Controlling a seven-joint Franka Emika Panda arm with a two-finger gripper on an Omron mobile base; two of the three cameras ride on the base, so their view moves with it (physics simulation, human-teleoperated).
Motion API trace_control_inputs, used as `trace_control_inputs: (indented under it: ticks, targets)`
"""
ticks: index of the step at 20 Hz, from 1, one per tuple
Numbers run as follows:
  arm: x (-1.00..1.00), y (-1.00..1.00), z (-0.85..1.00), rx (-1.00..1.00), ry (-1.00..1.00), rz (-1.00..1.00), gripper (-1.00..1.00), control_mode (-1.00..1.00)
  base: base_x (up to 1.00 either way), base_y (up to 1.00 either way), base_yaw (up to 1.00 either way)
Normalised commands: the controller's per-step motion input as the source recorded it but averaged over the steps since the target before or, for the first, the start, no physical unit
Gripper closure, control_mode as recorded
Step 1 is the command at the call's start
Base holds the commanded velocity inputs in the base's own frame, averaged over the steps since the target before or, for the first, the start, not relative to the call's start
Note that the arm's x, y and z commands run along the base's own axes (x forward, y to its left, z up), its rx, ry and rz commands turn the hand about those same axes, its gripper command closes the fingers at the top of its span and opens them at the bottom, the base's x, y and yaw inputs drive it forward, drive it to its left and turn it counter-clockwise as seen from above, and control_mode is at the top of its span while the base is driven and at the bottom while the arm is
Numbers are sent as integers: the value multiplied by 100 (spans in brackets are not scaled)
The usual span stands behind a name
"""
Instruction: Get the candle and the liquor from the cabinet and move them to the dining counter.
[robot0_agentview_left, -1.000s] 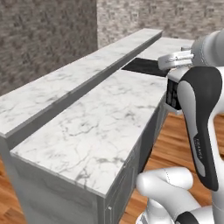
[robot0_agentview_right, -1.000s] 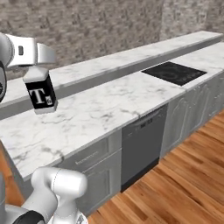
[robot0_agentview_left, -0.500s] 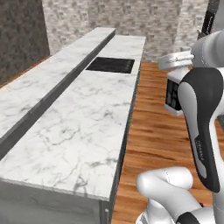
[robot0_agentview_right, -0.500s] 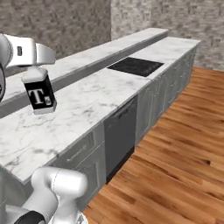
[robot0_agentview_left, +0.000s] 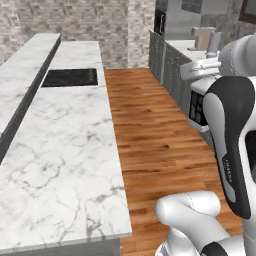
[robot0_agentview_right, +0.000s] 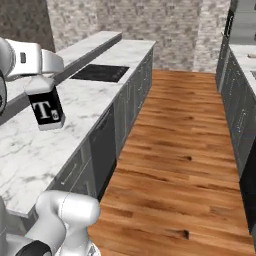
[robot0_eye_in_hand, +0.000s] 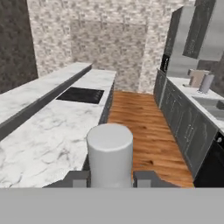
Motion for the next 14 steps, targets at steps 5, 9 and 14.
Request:
trace_control_inputs:
  ticks: [5, 9, 14]
  targets:
    - [0, 0, 0, 0, 0, 0, 100, 100, -38, 38, -52]
    - [0, 0, 0, 0, 0, 0, 100, 100, -52, 0, -42]
    - [0, 0, 0, 0, 0, 0, 100, 100, -64, 33, -29]
